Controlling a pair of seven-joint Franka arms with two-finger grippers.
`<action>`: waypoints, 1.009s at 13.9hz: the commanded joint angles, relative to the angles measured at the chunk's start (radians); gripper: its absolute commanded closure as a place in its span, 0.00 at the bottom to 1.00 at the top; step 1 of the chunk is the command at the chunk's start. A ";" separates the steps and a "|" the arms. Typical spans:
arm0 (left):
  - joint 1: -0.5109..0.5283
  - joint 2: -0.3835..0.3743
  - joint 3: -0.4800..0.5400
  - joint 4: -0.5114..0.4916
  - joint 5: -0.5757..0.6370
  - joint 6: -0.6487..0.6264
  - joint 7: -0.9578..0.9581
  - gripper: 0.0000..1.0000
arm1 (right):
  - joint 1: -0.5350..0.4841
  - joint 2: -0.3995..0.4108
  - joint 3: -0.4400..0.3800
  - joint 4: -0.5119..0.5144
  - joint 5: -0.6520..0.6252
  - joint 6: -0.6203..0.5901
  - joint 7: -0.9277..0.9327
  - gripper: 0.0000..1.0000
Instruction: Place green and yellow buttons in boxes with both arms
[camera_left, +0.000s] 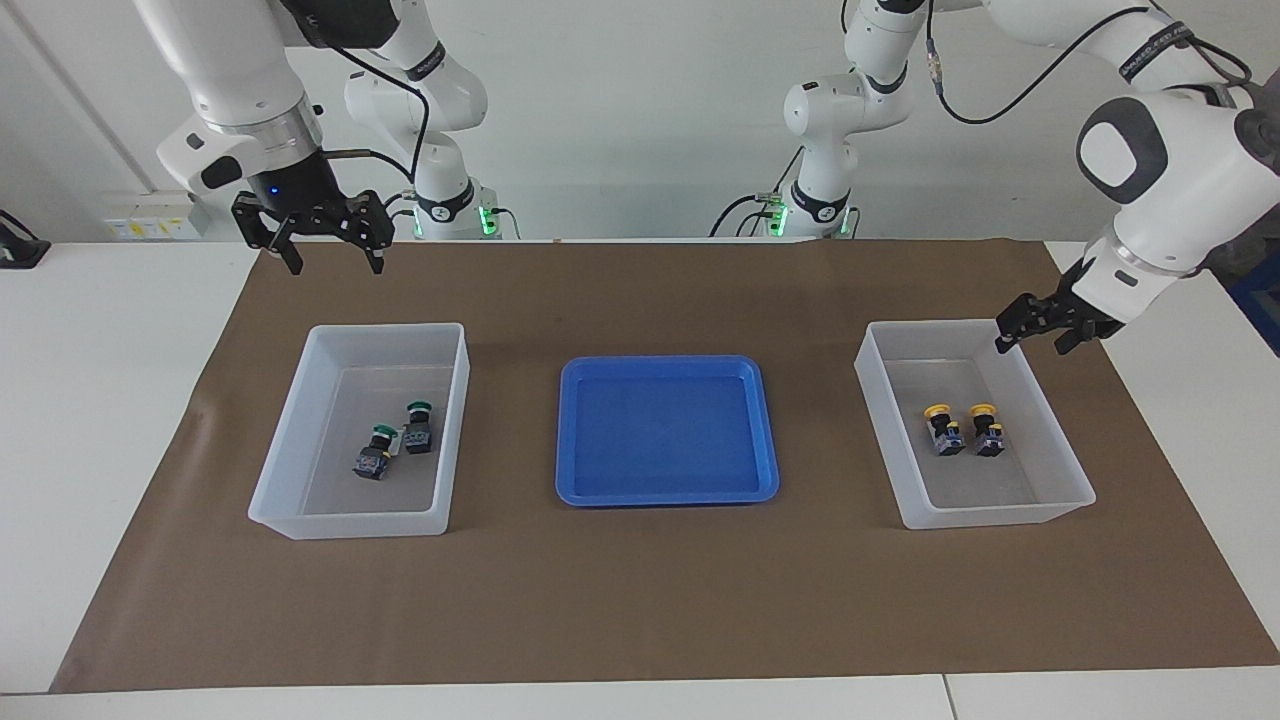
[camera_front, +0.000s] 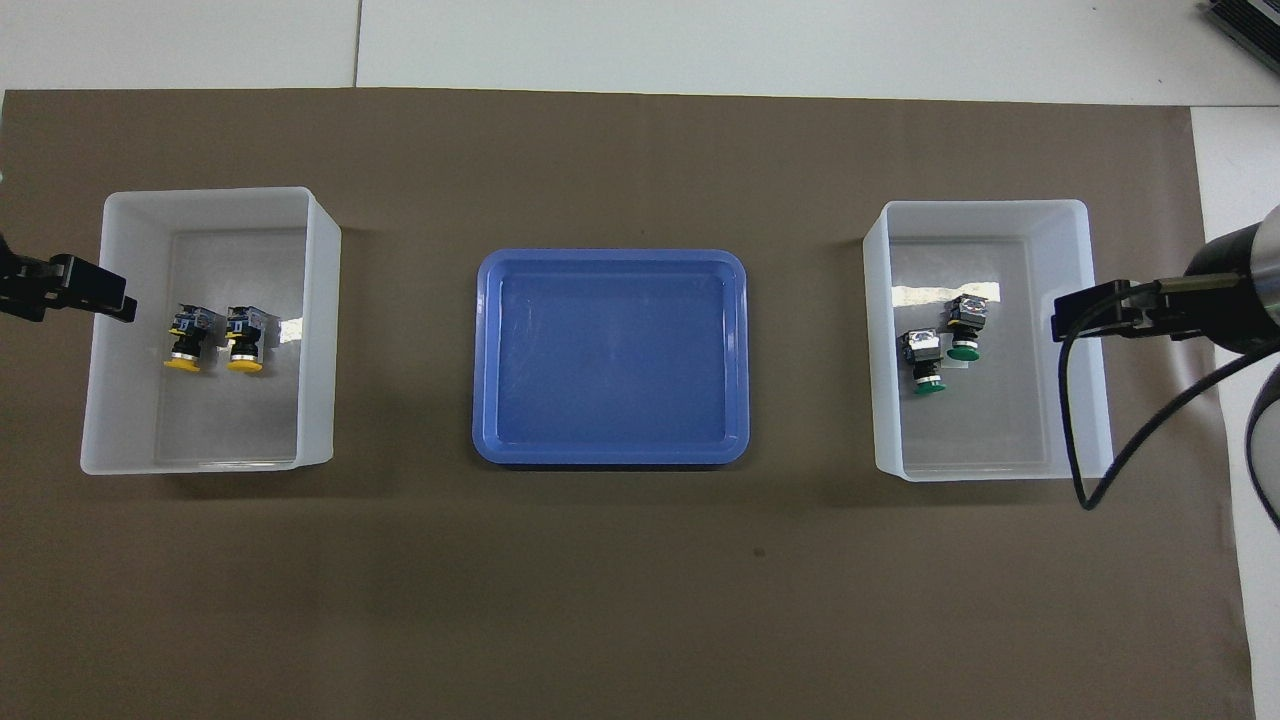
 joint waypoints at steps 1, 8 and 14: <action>-0.075 -0.046 0.004 0.050 0.028 -0.121 -0.070 0.03 | -0.010 -0.003 0.003 -0.001 -0.029 -0.008 -0.019 0.00; -0.202 -0.146 -0.001 0.068 0.027 -0.234 -0.145 0.00 | -0.010 -0.004 0.003 -0.005 -0.026 -0.008 -0.016 0.00; -0.173 -0.176 0.014 0.058 0.027 -0.226 -0.125 0.00 | -0.012 -0.004 0.001 -0.005 -0.021 -0.008 -0.018 0.00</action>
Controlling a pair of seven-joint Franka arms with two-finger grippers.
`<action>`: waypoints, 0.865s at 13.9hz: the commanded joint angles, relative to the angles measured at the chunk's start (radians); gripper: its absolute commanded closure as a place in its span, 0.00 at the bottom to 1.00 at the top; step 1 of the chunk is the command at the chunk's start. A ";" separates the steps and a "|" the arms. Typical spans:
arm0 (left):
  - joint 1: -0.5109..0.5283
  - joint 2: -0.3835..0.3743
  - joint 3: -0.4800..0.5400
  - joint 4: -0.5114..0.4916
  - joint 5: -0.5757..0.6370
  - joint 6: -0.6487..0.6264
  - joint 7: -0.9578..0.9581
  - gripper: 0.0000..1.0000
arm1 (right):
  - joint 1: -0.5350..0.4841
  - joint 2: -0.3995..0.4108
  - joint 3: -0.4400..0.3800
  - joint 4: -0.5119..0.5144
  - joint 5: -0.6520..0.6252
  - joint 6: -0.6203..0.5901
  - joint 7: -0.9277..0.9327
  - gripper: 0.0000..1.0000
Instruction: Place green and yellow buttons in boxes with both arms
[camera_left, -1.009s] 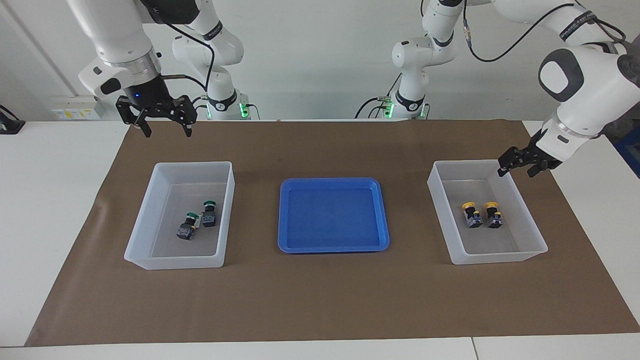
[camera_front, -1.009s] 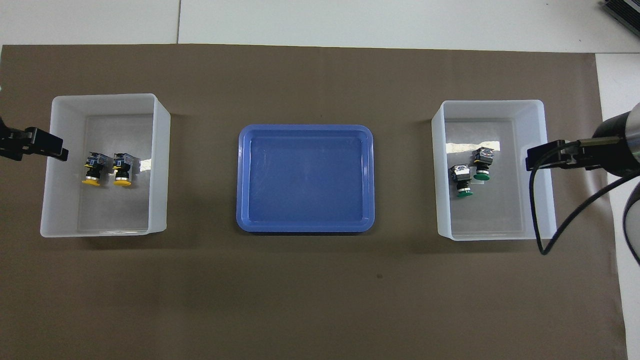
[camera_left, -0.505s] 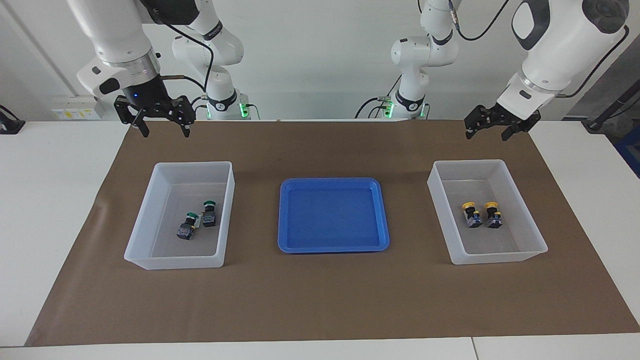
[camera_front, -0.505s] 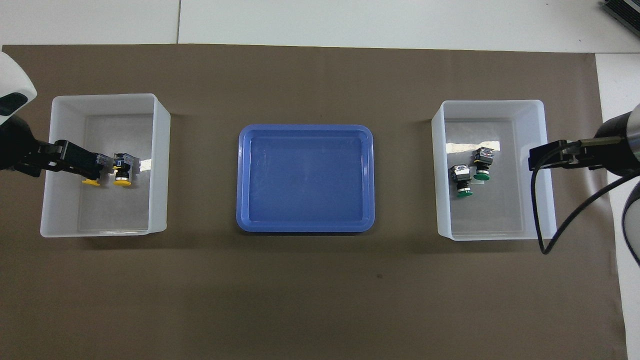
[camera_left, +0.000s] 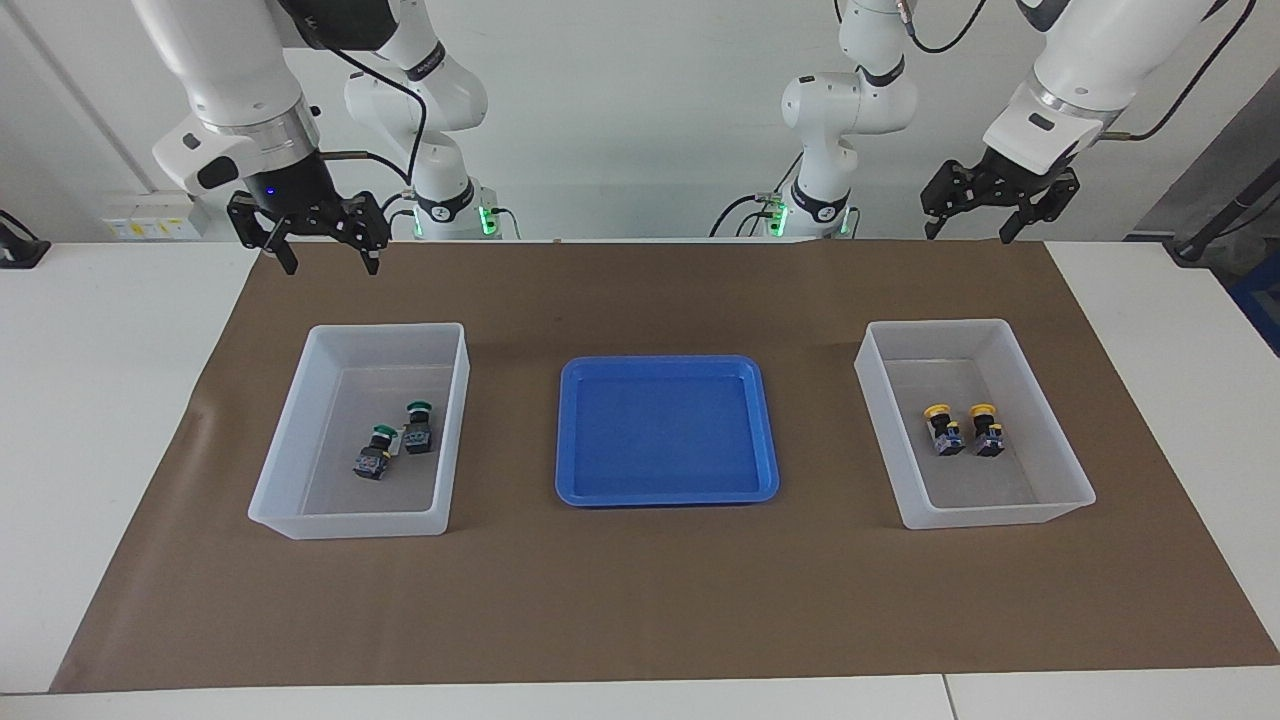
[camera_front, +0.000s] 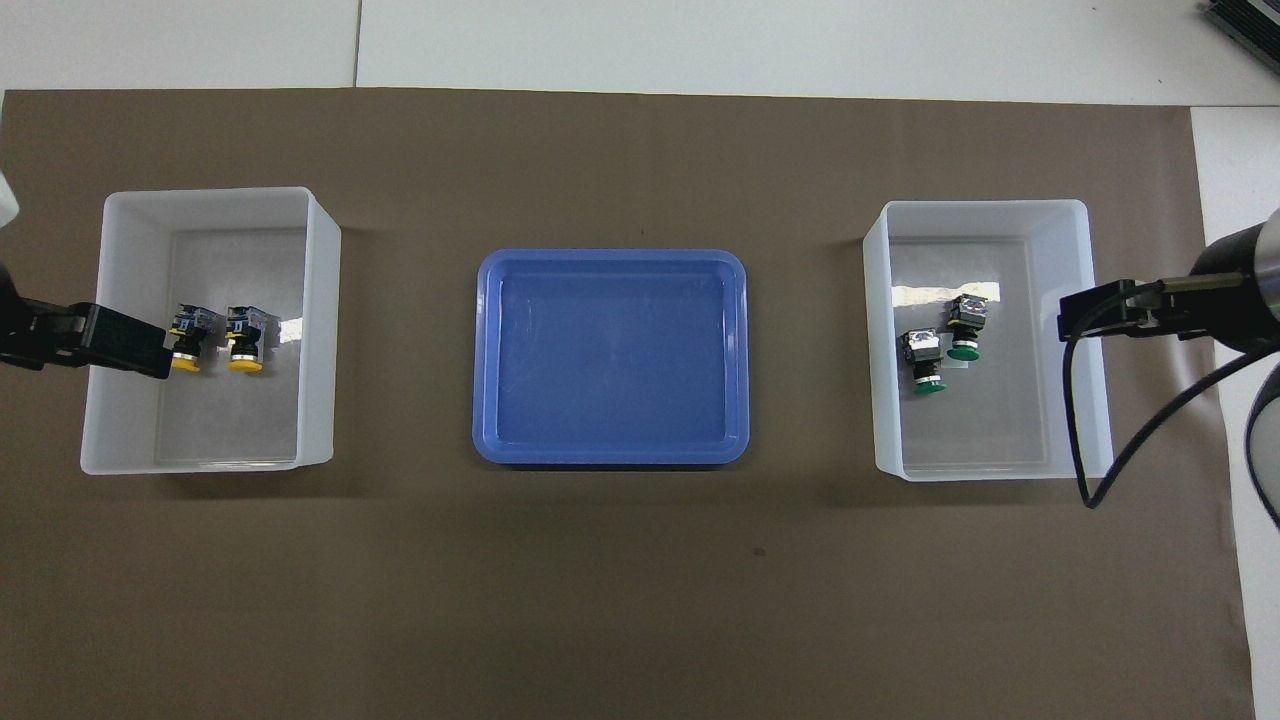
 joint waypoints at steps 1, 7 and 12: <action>0.030 -0.012 0.000 -0.008 0.018 -0.004 0.023 0.00 | -0.009 -0.004 0.001 -0.005 -0.007 -0.008 -0.018 0.00; 0.027 -0.035 -0.006 -0.069 0.019 0.046 0.015 0.00 | -0.009 -0.004 0.001 -0.005 -0.006 -0.008 -0.018 0.00; 0.033 -0.055 -0.006 -0.112 0.019 0.100 0.018 0.00 | -0.009 -0.004 0.001 -0.005 -0.006 -0.006 -0.018 0.00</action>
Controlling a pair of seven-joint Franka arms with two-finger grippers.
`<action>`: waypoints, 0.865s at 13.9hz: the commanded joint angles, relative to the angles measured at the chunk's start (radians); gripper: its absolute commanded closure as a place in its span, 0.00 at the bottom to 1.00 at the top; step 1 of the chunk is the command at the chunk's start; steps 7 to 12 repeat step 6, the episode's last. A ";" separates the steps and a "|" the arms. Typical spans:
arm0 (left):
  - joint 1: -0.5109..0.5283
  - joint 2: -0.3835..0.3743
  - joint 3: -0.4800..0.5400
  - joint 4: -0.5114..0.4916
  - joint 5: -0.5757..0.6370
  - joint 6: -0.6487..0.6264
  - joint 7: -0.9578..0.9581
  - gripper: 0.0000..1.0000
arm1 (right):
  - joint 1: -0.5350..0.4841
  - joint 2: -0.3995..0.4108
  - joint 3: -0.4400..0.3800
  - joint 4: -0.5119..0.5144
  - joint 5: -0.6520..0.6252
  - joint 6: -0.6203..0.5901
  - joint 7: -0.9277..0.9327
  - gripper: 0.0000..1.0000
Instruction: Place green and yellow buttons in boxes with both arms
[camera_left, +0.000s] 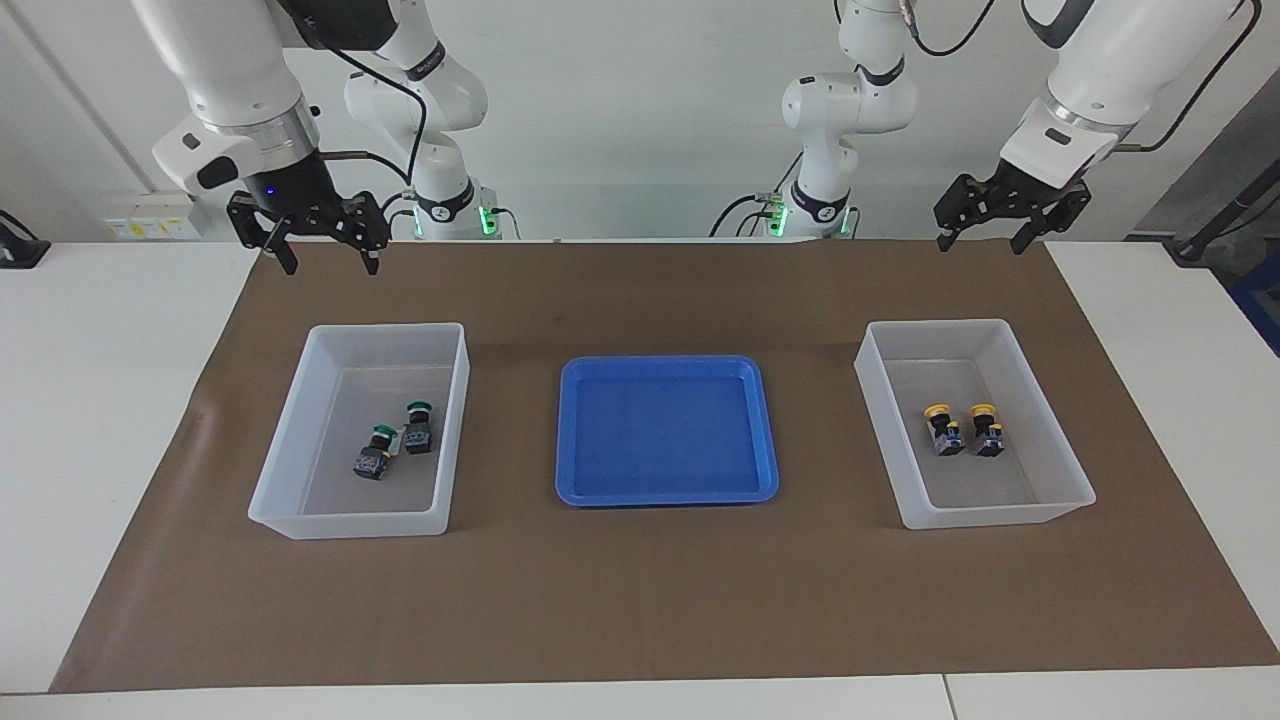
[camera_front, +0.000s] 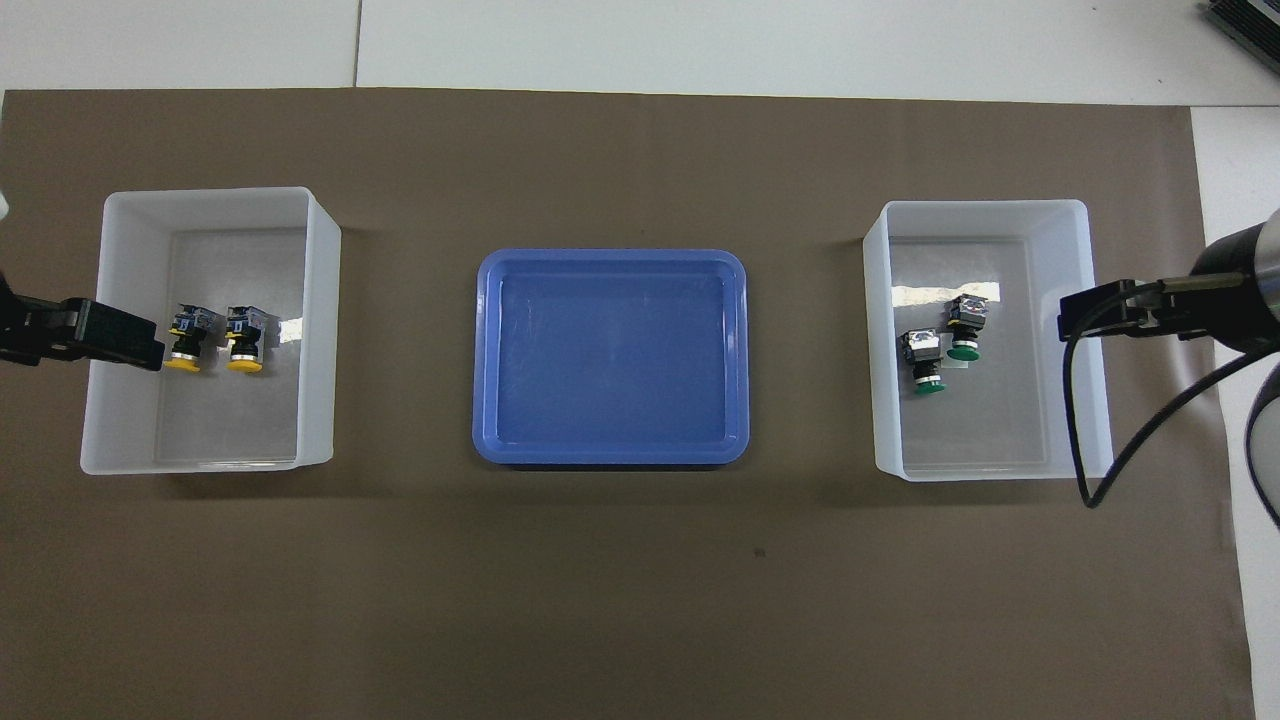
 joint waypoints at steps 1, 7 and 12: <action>0.005 -0.042 -0.001 -0.051 0.019 0.041 0.014 0.00 | -0.009 -0.004 0.001 -0.005 -0.006 -0.006 -0.018 0.00; 0.005 -0.079 0.004 -0.135 0.019 0.122 0.015 0.00 | -0.009 -0.004 0.001 -0.005 -0.006 -0.006 -0.018 0.00; 0.005 -0.079 0.004 -0.135 0.019 0.122 0.015 0.00 | -0.009 -0.004 0.001 -0.005 -0.006 -0.006 -0.018 0.00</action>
